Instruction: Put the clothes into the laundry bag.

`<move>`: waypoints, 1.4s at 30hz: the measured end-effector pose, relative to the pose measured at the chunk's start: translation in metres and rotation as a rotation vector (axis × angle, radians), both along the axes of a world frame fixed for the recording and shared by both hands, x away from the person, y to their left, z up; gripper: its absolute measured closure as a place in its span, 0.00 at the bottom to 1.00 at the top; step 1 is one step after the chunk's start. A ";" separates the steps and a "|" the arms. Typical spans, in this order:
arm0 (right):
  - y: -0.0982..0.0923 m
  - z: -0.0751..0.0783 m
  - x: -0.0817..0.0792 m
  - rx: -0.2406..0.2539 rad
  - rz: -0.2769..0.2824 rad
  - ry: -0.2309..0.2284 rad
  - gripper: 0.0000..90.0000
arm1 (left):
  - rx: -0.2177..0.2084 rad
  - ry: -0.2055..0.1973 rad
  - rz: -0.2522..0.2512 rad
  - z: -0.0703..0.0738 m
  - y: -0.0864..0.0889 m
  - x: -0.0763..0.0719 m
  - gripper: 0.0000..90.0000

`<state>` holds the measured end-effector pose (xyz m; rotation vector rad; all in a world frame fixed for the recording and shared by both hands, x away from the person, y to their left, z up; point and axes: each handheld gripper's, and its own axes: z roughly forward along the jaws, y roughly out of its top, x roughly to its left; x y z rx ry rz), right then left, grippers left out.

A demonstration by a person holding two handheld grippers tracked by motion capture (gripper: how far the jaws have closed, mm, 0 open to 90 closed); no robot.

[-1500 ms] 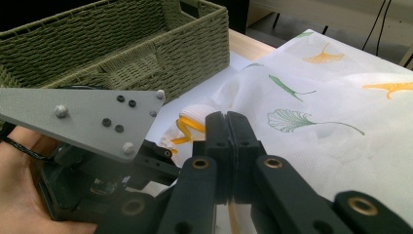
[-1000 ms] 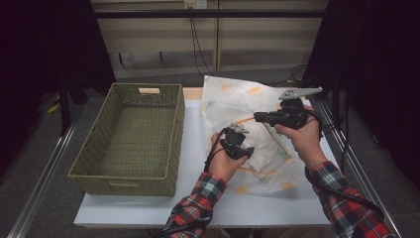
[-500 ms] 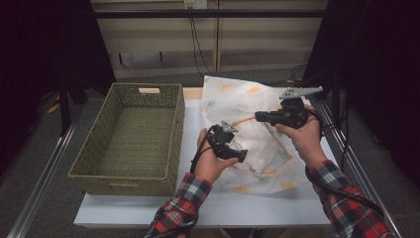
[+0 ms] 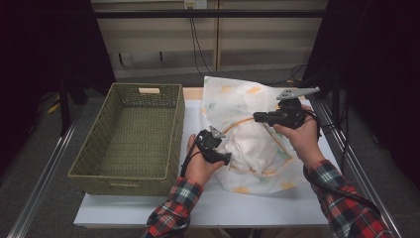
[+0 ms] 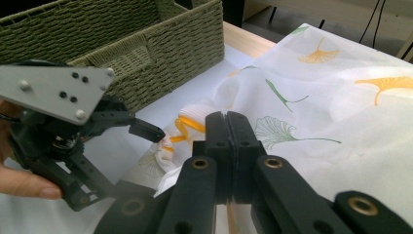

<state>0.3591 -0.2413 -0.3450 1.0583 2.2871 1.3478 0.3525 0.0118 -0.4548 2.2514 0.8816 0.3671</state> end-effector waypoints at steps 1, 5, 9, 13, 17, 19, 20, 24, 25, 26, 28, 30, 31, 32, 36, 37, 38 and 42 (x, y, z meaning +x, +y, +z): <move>0.000 0.000 0.000 -0.002 0.000 0.000 0.99 | -0.001 0.001 0.000 -0.004 0.000 0.000 0.29; 0.002 0.000 0.001 0.002 0.004 0.001 0.99 | 0.026 0.000 -0.016 -0.016 -0.001 0.001 0.33; 0.003 0.000 0.001 0.002 0.005 -0.002 0.99 | 0.033 0.012 -0.013 -0.022 -0.001 0.001 0.35; 0.003 -0.002 0.001 0.003 0.007 -0.002 0.99 | 0.004 0.025 -0.003 -0.024 -0.001 0.002 0.35; 0.003 -0.004 0.001 0.007 0.004 -0.002 0.99 | -0.006 0.035 0.006 -0.025 0.000 0.003 0.37; 0.002 -0.003 0.001 0.010 0.006 -0.001 0.99 | -0.001 0.041 0.002 -0.024 0.000 0.004 0.39; 0.002 -0.003 0.001 0.008 0.005 -0.001 0.99 | -0.002 0.041 0.005 -0.024 0.000 0.003 0.40; 0.001 -0.003 0.000 0.006 0.005 -0.002 0.99 | 0.002 0.040 0.008 -0.023 -0.002 0.003 0.45; 0.000 -0.003 0.000 0.010 0.002 -0.003 0.99 | 0.012 0.044 0.003 -0.022 -0.002 0.003 0.46; 0.000 -0.003 0.000 0.009 0.000 -0.003 0.99 | 0.006 0.047 0.007 -0.022 -0.002 0.003 0.47; 0.000 -0.002 0.000 0.009 0.000 -0.002 0.99 | 0.007 0.056 0.002 -0.021 -0.003 0.003 0.51; 0.001 -0.002 0.000 0.008 -0.002 -0.003 0.99 | 0.021 0.059 0.004 -0.020 -0.004 0.003 0.55; 0.001 -0.002 0.000 0.007 -0.002 -0.002 0.99 | 0.018 0.058 0.005 -0.020 -0.005 0.002 0.57; 0.001 -0.002 0.000 0.008 -0.003 -0.004 0.99 | 0.017 0.057 0.017 -0.020 -0.005 0.002 0.60; 0.001 -0.002 0.000 0.013 -0.002 -0.001 0.99 | 0.009 0.074 0.026 -0.019 -0.007 0.001 0.68; 0.001 -0.002 0.000 0.015 -0.005 -0.001 0.99 | 0.021 0.077 0.027 -0.018 -0.007 0.001 0.70; 0.001 -0.002 0.000 0.015 -0.007 -0.002 0.99 | 0.023 0.079 0.032 -0.018 -0.007 0.001 0.72; 0.000 -0.002 0.000 0.016 -0.004 -0.003 0.99 | 0.016 0.094 0.032 -0.017 -0.008 0.001 0.80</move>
